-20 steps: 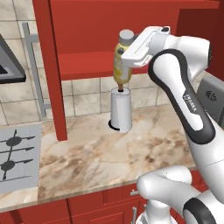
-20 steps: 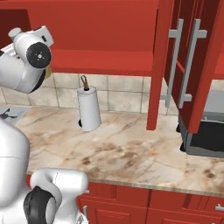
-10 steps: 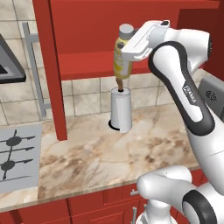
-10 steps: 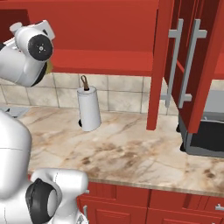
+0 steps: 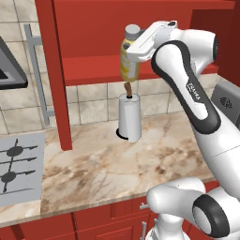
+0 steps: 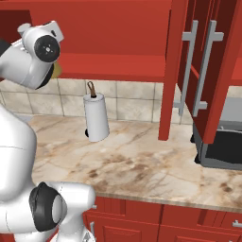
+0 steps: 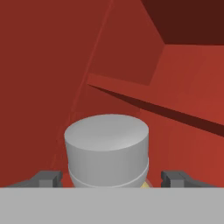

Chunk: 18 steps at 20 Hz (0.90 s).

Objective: Sort all alcoholic drinks to one cabinet, and non-alcoholic drinks to the other.

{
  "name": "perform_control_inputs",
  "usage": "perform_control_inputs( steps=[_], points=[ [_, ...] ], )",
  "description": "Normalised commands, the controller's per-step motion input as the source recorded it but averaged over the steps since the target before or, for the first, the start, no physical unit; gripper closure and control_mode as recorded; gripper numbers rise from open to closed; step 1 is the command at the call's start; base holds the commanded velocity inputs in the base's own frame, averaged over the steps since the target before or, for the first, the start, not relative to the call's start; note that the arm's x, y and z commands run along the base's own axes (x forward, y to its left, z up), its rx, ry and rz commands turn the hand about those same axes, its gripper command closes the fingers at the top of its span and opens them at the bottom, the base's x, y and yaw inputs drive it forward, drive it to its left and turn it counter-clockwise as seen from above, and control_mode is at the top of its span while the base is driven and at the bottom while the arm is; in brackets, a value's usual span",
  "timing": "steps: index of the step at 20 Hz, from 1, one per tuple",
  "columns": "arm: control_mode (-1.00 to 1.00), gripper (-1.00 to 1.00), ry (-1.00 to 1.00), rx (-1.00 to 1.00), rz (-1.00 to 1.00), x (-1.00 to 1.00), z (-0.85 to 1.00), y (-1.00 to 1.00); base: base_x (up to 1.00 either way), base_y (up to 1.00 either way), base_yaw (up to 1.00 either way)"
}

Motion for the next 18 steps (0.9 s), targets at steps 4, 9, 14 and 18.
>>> perform_control_inputs(
  steps=[4, 9, 14, 18],
  points=[
    [-1.0, 1.0, 0.0, 0.01, -0.04, 0.28, 0.0, 0.0, 0.0, 0.0, 0.0],
    [-1.0, 1.0, 0.0, 0.01, -0.02, 0.34, 0.0, 0.0, 0.0, 0.0, 0.0],
    [-1.0, 1.0, 0.0, 0.01, -0.01, 0.41, 0.0, 0.0, 0.0, 0.0, 0.0],
    [-1.0, 1.0, 0.0, 0.02, 0.0, 0.44, 0.0, 0.0, 0.0, 0.0, 0.0]
  ],
)
